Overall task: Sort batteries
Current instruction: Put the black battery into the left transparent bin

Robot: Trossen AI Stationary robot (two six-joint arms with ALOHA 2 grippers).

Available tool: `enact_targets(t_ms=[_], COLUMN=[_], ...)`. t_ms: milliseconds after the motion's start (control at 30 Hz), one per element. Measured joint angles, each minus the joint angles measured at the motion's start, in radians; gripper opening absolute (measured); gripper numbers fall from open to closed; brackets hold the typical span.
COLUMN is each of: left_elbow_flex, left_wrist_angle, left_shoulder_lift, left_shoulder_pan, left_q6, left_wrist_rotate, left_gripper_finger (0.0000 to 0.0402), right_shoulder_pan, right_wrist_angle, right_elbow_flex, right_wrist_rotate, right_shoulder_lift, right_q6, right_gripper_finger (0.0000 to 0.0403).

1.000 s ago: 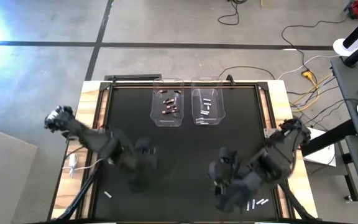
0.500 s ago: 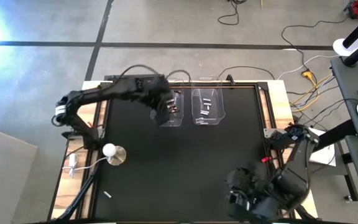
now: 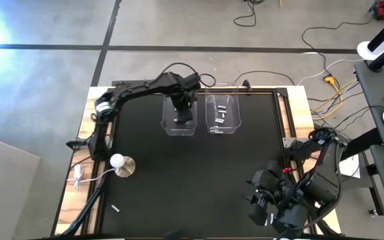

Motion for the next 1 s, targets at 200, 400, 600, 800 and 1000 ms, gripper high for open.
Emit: enact_targets(t_ms=[200,400,600,800,1000], left_elbow_flex=[0.078,0.106,0.104,0.074,0.061], left_wrist_angle=[-0.023,-0.025,-0.015,0.017,0.038], left_shoulder_lift=[0.120,0.195,0.227,0.231,0.231], left_shoulder_pan=[0.021,0.033,0.046,0.059,0.062], left_q6=[0.082,0.138,0.163,0.167,0.166], left_wrist_rotate=[-0.024,-0.021,-0.017,-0.013,-0.012], left_gripper_finger=[0.0011,0.0011,0.0011,0.0011,0.0019], right_shoulder_pan=[0.009,0.031,0.031,0.031,0.031], right_wrist_angle=[0.001,0.001,0.001,0.015,0.049], right_elbow_flex=[-0.046,-0.084,-0.098,-0.099,-0.101], right_wrist_rotate=[-0.007,-0.009,-0.010,-0.012,-0.033], right_shoulder_lift=[-0.028,-0.065,-0.072,-0.068,-0.055], right_q6=[0.096,0.175,0.207,0.252,0.257], right_gripper_finger=[0.0219,0.0219,0.0219,0.0219,0.0219])
